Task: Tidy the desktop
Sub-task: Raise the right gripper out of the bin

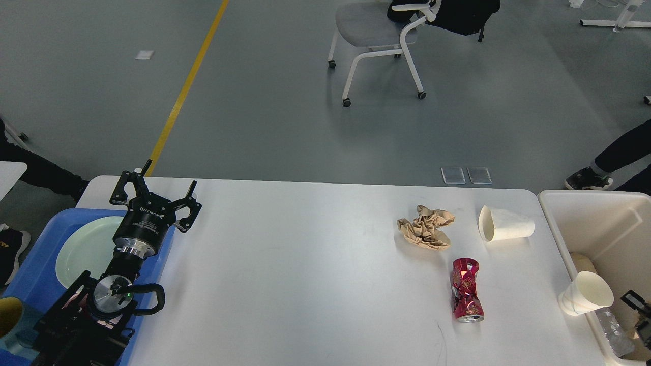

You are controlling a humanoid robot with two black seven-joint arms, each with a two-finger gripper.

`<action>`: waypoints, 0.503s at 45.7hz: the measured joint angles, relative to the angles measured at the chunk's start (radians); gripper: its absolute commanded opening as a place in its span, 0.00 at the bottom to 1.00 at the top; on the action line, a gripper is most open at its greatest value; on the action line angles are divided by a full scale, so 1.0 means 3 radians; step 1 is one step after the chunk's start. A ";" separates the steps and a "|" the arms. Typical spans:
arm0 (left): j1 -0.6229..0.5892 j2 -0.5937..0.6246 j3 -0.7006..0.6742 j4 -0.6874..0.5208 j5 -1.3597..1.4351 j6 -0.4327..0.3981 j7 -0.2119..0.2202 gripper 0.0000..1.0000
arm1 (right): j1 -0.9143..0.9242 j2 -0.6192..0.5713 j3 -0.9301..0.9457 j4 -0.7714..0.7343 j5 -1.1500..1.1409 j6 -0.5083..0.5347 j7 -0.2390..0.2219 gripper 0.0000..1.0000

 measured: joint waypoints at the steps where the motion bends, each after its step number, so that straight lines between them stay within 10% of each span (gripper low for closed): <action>1: 0.0000 0.0000 0.0000 0.0000 0.0000 0.0000 0.0000 0.96 | -0.0001 0.0002 0.0001 0.0000 0.0001 -0.0001 0.0000 0.00; 3: 0.0000 0.0000 0.0000 0.0000 0.0000 0.0000 0.0000 0.96 | -0.0003 0.0010 0.0002 0.0000 0.0003 -0.0003 0.0000 0.07; 9: 0.0000 0.0000 0.0000 0.0000 0.0000 0.0000 0.0000 0.96 | -0.0027 0.0035 -0.0004 -0.0002 0.0024 -0.0124 0.0001 1.00; 23: 0.0000 0.0000 0.0000 0.0000 0.0000 0.0000 0.0000 0.96 | -0.0080 0.0067 -0.0015 0.0037 0.0028 -0.0561 0.0031 1.00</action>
